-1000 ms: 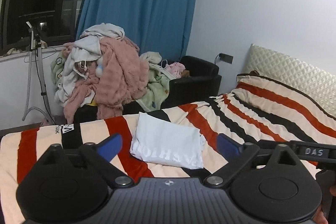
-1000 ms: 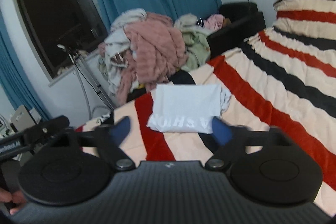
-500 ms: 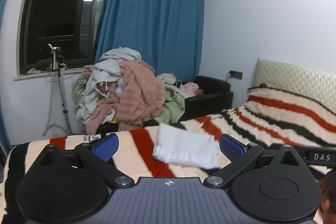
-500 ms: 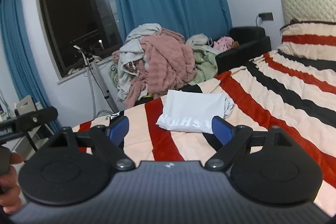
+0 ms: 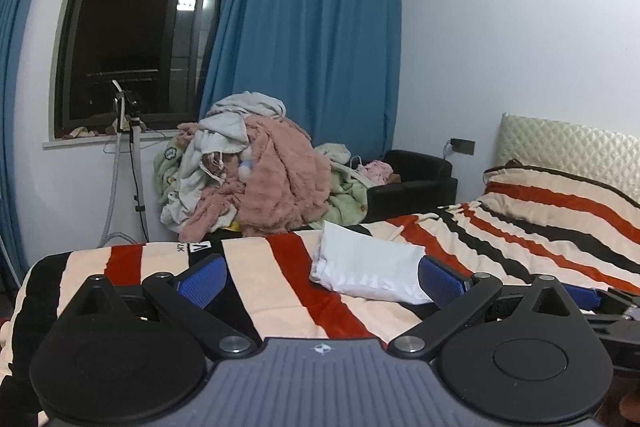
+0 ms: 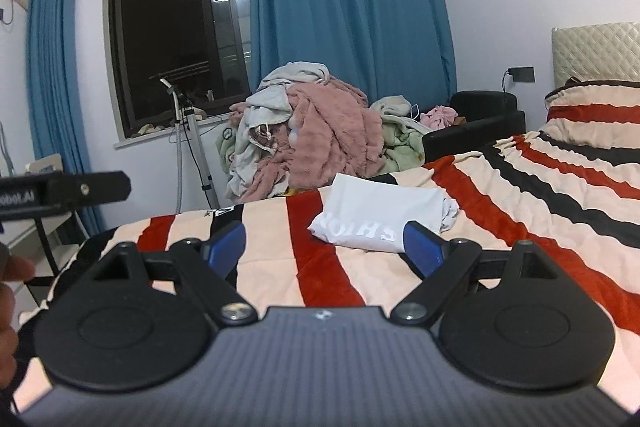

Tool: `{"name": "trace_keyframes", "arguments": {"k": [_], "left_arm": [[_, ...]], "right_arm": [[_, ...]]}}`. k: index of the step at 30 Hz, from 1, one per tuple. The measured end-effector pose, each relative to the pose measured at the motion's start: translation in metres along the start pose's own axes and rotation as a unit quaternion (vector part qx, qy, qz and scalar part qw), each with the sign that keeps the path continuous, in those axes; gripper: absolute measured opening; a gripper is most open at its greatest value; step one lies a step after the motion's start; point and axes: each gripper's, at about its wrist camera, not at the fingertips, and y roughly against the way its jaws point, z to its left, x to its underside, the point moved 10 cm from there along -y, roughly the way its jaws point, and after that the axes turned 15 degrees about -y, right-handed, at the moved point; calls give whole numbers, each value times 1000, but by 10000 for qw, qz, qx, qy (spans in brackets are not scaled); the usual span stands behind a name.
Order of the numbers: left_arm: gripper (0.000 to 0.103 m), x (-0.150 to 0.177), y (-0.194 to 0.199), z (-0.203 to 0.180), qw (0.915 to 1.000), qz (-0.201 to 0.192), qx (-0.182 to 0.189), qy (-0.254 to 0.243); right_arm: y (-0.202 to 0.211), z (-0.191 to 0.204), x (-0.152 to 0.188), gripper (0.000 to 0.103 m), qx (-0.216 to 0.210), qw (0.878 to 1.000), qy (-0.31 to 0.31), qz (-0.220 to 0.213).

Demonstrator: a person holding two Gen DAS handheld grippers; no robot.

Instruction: Fold clothes

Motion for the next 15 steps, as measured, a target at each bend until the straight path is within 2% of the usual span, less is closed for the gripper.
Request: {"name": "trace_keyframes", "arguments": {"k": [5,9,13,15], "left_arm": [[103,16,-8,-3,10000,-43,39,-24],[103,29,-23,-10,9997,94,206,36],[103,41,-31,-10,9997,212,34,-105],[103,45,-34,-9,9996,260,80,-55]], "right_arm": [[-10,-6,17,87,173,9998,112,-43],[-14,-9,24,87,298,9993,178,-124],[-16,-8,28,87,316,9992,249,-78],[-15,-8,28,87,336,9991,250,-88]]}}
